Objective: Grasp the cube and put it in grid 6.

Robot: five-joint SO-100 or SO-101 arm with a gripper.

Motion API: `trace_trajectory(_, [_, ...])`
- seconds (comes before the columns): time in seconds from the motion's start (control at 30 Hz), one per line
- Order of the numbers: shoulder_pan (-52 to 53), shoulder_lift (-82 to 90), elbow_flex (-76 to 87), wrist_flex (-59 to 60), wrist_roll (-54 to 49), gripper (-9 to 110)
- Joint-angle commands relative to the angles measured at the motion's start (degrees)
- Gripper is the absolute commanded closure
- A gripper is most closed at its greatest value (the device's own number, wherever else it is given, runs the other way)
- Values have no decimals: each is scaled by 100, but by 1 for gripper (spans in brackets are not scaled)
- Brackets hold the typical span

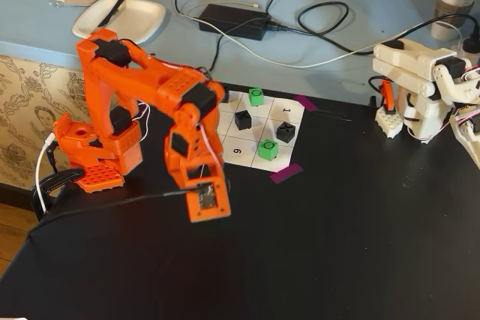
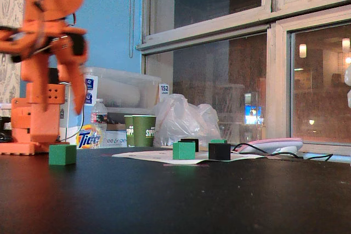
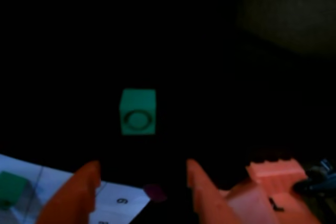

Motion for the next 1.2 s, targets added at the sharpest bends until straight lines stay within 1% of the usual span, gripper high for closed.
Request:
trace_trajectory(0.0, [88,176,141,-369,-220,76])
trace_trajectory(0.53, [35,229,1011,-1116,-308,76])
trace_trajectory(1.03, [-26,773,1802,-1591,-404,76])
trace_trajectory(1.17, [-88,765,1819,-1731,-308,74])
